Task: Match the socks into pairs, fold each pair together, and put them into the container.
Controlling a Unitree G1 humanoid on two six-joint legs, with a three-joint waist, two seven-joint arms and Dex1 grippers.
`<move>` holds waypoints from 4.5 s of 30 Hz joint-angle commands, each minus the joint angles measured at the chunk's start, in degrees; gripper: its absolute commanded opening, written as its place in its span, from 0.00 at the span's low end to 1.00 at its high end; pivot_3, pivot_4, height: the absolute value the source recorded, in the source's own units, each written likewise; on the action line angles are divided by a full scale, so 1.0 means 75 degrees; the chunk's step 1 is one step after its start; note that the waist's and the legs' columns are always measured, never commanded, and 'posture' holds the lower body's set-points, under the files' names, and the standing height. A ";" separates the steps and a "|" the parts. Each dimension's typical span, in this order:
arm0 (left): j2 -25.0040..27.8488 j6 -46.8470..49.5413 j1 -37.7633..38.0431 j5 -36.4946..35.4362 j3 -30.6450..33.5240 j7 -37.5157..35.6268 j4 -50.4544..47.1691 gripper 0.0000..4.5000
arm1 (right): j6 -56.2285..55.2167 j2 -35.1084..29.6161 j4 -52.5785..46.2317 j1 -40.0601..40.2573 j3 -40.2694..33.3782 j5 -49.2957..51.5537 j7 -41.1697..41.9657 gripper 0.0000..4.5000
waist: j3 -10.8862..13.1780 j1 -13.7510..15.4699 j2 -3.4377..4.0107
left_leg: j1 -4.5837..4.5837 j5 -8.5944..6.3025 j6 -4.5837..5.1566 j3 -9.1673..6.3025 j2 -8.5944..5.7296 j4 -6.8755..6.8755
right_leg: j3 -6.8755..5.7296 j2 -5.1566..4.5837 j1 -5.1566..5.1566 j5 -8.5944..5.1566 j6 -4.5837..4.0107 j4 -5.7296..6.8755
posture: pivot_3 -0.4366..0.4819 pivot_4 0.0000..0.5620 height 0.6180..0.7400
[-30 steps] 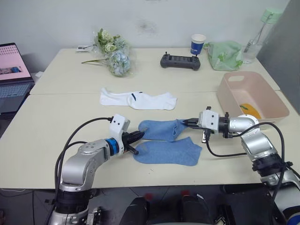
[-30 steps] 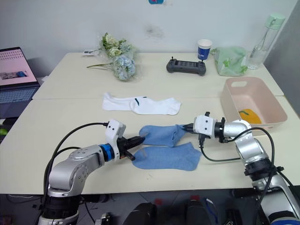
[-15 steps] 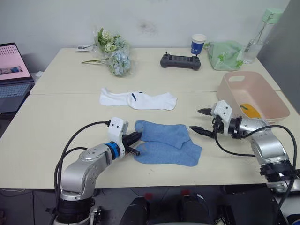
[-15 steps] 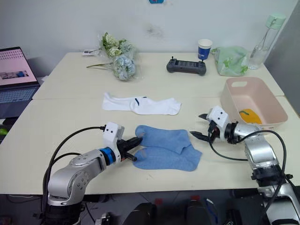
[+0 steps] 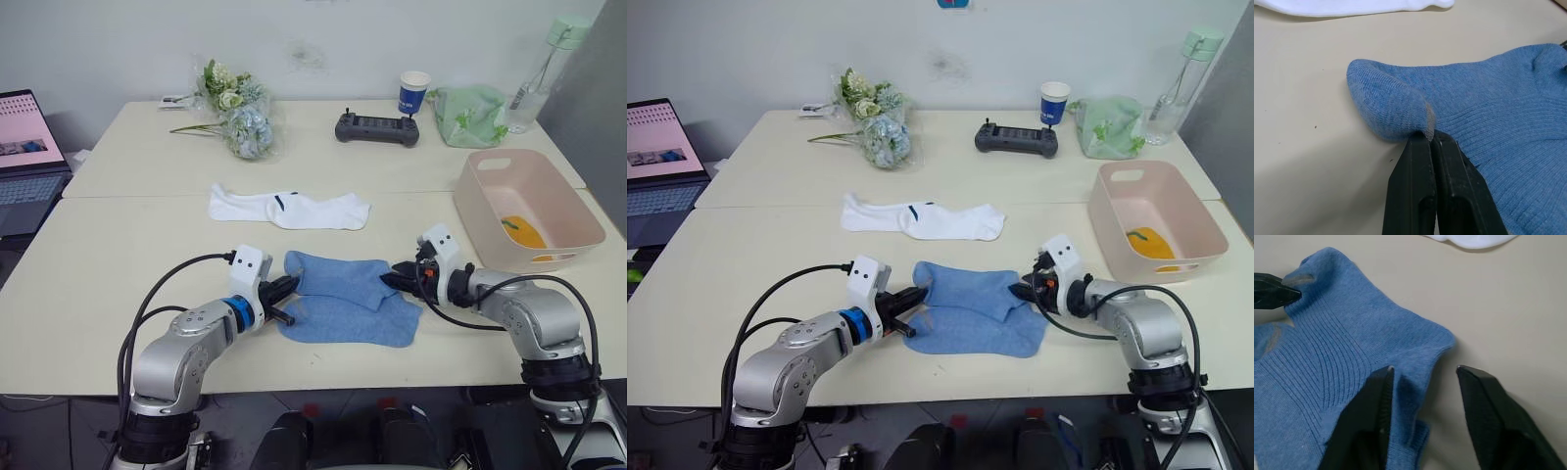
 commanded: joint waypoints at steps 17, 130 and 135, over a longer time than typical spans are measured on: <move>-0.0826 -0.0710 -0.0635 0.0219 -0.0438 0.0982 0.0445 0.00 | -0.1782 -0.0025 0.2863 -0.1741 0.0215 -0.0628 0.0294 0.00 | 0.0000 -0.0019 0.0000 | 0.0000 0.0000 0.0000 0.0011 0.0001 0.0001 | 0.0000 0.0002 -0.0001 0.0000 0.0000 0.0000 | 0.48 0.27 1.00; 0.3352 -0.1172 -0.2113 -0.0891 -0.1940 -0.5058 0.2136 0.01 | -0.1914 -0.2066 0.0158 -0.0496 0.1345 0.0762 0.3120 0.00 | 0.0006 -0.0021 0.0009 | -0.0004 -0.0011 0.0020 -0.0011 0.0009 0.0003 | -0.0014 0.0011 0.0014 0.0007 0.0001 -0.0039 | 0.48 0.27 1.00; 0.3052 -0.1279 -0.2184 -0.0646 -0.1807 -0.4834 0.2482 0.01 | -0.1948 -0.1846 0.0464 -0.0582 0.1073 0.0604 0.2825 0.00 | 0.0006 -0.0022 0.0010 | -0.0003 -0.0011 0.0020 -0.0010 0.0010 0.0003 | -0.0013 0.0011 0.0013 0.0007 0.0001 -0.0036 | 0.48 0.27 1.00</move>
